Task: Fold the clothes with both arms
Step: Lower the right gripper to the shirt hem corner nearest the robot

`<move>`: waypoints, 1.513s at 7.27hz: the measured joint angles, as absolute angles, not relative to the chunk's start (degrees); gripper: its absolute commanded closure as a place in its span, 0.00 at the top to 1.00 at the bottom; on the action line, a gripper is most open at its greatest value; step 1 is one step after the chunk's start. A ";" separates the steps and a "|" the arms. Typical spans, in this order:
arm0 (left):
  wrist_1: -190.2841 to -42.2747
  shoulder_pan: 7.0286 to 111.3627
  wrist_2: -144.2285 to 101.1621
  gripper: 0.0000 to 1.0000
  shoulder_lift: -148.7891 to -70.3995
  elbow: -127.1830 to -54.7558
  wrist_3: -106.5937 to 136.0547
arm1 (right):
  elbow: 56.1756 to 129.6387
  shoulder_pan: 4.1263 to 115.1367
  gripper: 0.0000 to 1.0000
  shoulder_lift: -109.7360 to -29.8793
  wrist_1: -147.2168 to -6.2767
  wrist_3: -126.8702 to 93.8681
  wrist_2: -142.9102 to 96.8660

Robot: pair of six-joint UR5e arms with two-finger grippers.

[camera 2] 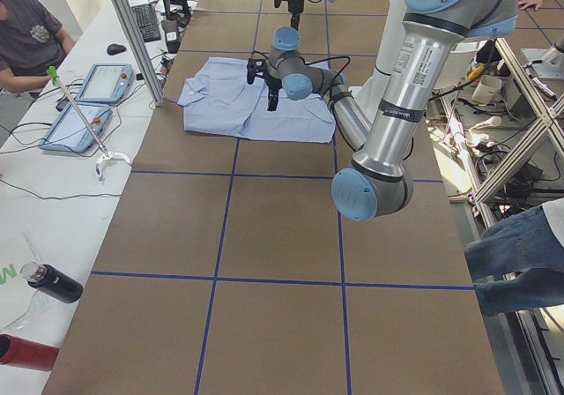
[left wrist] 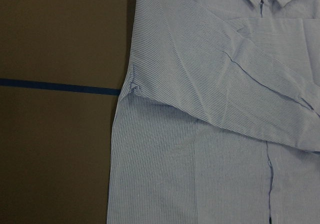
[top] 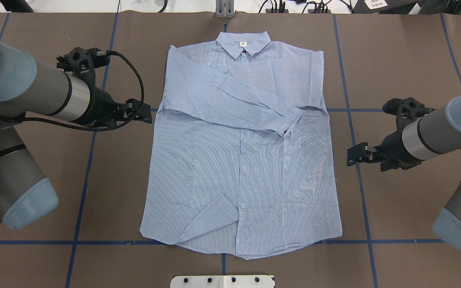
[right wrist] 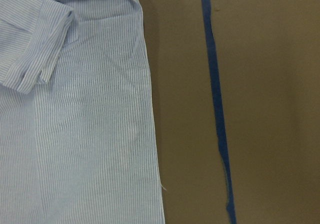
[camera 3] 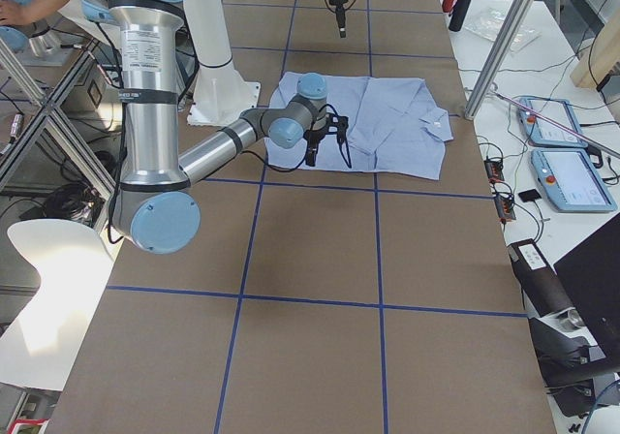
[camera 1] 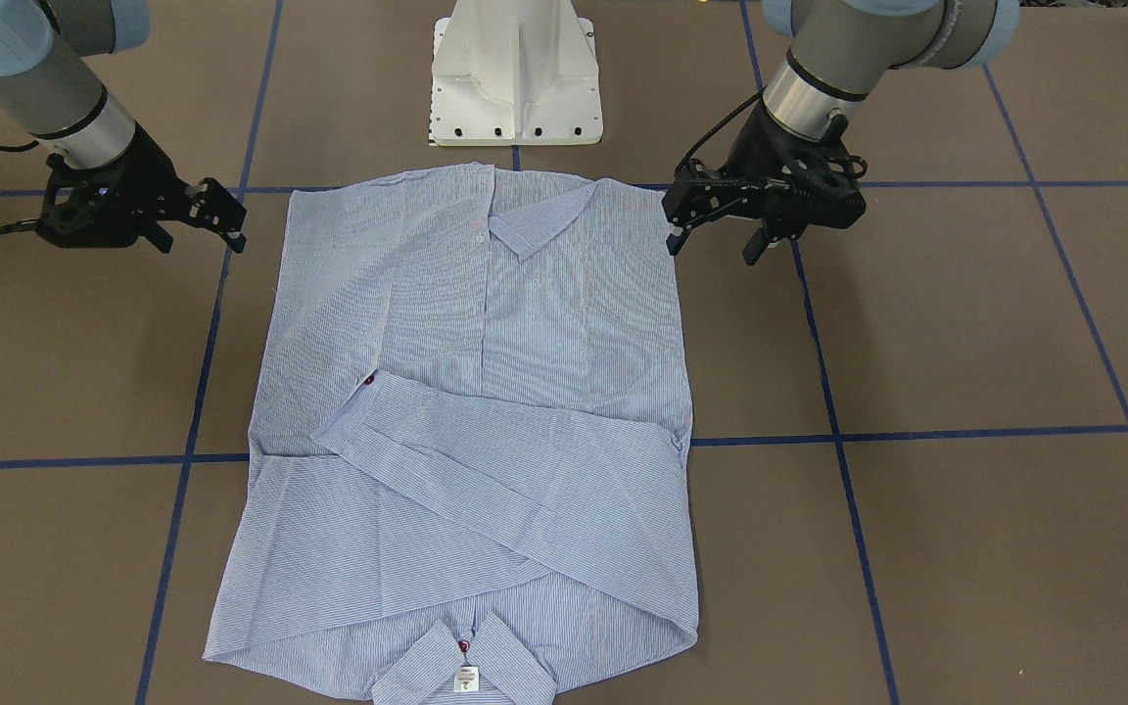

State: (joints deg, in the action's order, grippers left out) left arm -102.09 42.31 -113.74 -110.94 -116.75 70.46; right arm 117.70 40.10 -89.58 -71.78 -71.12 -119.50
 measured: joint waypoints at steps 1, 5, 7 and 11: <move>-98.64 43.48 -113.73 1.00 -110.76 -119.60 69.42 | 118.23 38.18 1.00 -89.58 -71.05 -73.65 -118.36; -92.38 43.71 -114.26 1.00 -112.62 -118.84 60.90 | 120.20 29.32 1.00 -89.68 -70.69 -81.07 -112.10; -92.55 42.55 -114.42 1.00 -113.27 -118.37 62.65 | 120.25 24.76 1.00 -90.02 -70.97 -82.79 -109.56; -92.88 41.35 -114.35 0.99 -113.43 -118.33 64.34 | 118.60 20.16 0.87 -91.97 -71.48 -83.09 -109.37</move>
State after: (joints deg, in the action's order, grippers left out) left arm -92.88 41.35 -114.35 -113.43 -118.33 64.34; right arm 118.60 20.16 -91.97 -71.48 -83.09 -109.37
